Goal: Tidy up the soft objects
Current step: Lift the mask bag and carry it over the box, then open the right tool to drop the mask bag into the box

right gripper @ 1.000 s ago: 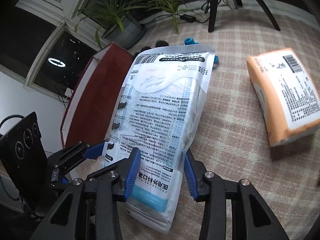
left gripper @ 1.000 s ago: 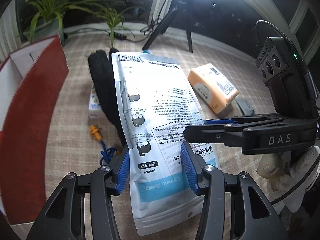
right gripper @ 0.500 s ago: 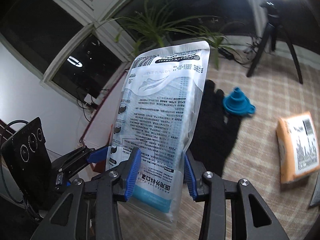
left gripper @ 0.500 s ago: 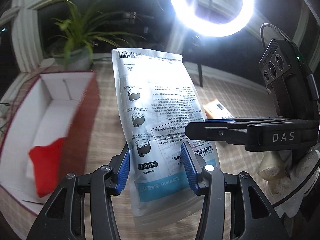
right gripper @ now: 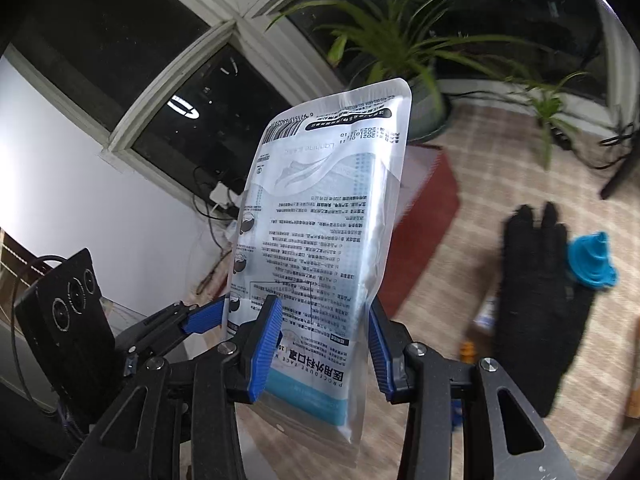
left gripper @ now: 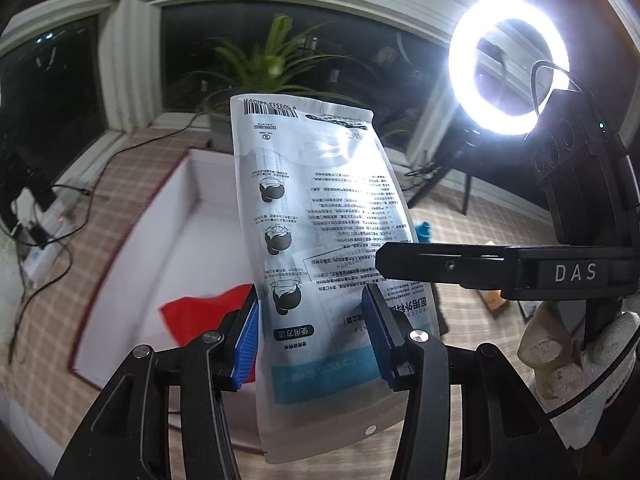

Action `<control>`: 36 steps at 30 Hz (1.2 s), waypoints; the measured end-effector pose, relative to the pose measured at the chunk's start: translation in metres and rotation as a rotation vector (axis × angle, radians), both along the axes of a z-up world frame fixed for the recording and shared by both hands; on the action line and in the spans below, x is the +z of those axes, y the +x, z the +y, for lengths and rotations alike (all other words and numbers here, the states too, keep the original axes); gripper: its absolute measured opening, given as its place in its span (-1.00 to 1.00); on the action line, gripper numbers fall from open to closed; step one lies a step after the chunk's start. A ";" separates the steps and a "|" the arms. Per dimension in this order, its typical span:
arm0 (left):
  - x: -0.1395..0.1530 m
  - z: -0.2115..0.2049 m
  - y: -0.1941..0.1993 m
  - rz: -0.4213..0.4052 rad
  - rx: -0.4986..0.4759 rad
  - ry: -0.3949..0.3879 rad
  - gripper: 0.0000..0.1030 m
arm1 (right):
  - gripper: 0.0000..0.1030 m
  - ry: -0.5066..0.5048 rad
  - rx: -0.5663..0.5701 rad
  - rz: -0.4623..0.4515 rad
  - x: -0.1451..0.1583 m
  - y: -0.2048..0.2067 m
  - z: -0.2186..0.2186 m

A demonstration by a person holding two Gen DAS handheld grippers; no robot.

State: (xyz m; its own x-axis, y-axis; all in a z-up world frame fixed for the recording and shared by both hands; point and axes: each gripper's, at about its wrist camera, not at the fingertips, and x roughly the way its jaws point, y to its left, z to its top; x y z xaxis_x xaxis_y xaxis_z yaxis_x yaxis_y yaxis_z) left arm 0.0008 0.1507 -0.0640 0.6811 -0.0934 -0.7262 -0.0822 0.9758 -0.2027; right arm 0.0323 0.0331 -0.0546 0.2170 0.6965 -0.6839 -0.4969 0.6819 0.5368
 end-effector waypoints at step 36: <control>-0.020 0.072 0.023 0.068 0.080 0.117 -0.12 | -0.06 -0.038 -0.017 -0.014 -0.018 0.007 0.020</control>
